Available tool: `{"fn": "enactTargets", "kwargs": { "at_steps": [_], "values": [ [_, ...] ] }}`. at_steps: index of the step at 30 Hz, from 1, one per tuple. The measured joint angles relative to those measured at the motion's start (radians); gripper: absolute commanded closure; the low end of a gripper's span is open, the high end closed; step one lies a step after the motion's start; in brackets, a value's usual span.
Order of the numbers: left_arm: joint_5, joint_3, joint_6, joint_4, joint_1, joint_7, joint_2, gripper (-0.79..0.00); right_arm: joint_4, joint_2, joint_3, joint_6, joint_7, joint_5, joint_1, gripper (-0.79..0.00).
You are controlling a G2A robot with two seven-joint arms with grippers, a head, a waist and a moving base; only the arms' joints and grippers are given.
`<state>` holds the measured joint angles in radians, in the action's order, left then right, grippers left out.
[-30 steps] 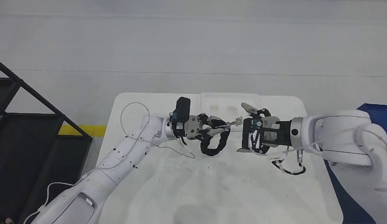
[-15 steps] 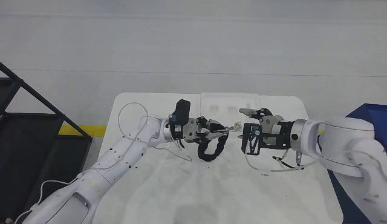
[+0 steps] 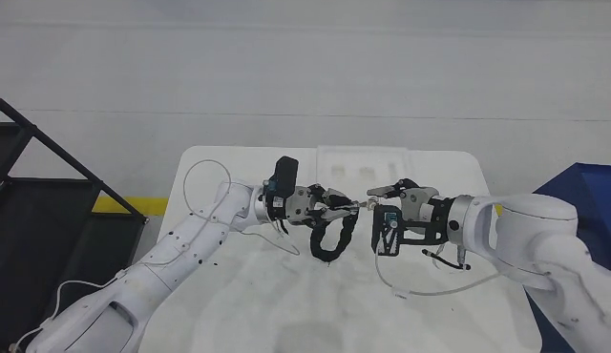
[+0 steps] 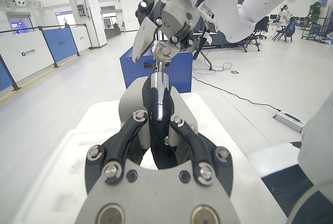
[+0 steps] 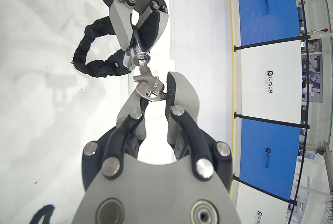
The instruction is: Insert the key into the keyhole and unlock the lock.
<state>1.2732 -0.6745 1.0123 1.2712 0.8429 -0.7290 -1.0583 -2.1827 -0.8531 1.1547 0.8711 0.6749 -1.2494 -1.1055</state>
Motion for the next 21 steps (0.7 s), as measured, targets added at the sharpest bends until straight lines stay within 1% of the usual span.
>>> {"fn": "enactTargets", "kwargs": {
  "at_steps": [1,7,15,21],
  "values": [
    [-0.001,0.001,0.000,0.001,-0.001,0.000,0.001,0.000,0.002,0.000,-0.002,-0.001,0.005,0.000,0.001,-0.240],
    [-0.007,0.005,0.000,0.000,-0.006,0.001,0.009,0.000,-0.001,-0.001,-0.003,-0.002,-0.004,0.017,0.007,-0.175],
    [-0.017,0.009,0.000,-0.009,-0.010,0.001,0.015,0.000,-0.021,0.002,0.008,0.010,-0.024,0.010,-0.004,-0.234],
    [-0.020,0.010,0.000,-0.009,-0.012,0.004,0.017,0.000,-0.023,0.001,0.002,0.018,-0.038,0.015,0.003,-0.212]
  ]
}}
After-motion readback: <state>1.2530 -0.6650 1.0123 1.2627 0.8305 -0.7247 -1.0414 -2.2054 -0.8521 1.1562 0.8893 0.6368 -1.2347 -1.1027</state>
